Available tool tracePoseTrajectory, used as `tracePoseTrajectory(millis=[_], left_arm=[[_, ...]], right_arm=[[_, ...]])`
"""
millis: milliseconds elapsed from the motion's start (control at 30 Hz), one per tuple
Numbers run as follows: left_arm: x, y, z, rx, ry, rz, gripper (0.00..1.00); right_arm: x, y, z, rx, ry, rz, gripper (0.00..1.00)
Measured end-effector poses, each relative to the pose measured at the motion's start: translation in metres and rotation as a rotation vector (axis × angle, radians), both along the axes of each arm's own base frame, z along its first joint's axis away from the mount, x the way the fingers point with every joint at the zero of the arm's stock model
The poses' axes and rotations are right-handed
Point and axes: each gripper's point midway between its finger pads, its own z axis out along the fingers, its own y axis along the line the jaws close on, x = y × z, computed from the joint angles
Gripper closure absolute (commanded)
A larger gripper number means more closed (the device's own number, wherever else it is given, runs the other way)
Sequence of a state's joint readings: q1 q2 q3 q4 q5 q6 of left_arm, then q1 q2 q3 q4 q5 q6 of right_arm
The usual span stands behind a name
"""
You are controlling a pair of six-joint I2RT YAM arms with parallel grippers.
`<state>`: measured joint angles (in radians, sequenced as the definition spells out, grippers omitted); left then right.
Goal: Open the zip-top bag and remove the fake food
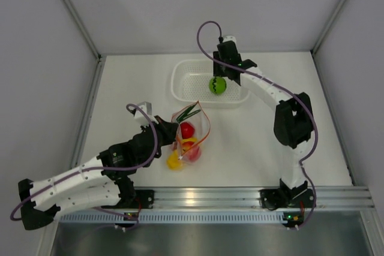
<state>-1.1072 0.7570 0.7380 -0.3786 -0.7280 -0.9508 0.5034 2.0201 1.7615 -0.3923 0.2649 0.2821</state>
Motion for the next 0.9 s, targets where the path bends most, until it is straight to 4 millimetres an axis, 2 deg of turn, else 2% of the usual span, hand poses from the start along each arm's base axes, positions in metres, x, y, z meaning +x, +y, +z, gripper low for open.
tracePoseTrajectory(millis=[67,133,300,400,467,567,700,800,900], left_arm=[[0.000,0.000,0.000,-0.001,0.001,-0.001,1.00],[0.000,0.000,0.000,-0.005,0.002,0.000,1.00],[0.000,-0.001,0.002,-0.016,0.004,0.003,1.00],[0.000,-0.001,0.007,-0.026,0.003,0.004,1.00],[0.000,-0.001,0.008,-0.031,0.004,0.004,1.00],[-0.001,-0.002,0.008,-0.041,0.012,0.003,1.00],[-0.004,-0.005,0.008,-0.054,0.024,-0.012,1.00],[-0.006,-0.007,0.009,-0.059,0.031,-0.029,1.00],[-0.008,-0.010,0.010,-0.064,0.036,-0.049,1.00]], right_arm=[[-0.008,-0.001,0.013,0.024,-0.012,0.007,0.57],[-0.027,-0.003,0.031,0.069,-0.018,0.026,0.59],[-0.094,0.001,0.107,0.234,-0.085,0.131,0.63],[-0.142,0.017,0.153,0.314,-0.156,0.248,0.66],[-0.179,0.035,0.166,0.335,-0.169,0.346,0.67],[-0.230,0.069,0.167,0.346,-0.150,0.505,0.71],[-0.277,0.099,0.135,0.306,-0.078,0.634,0.71],[-0.298,0.108,0.108,0.266,-0.028,0.680,0.71],[-0.307,0.113,0.091,0.230,-0.003,0.712,0.70]])
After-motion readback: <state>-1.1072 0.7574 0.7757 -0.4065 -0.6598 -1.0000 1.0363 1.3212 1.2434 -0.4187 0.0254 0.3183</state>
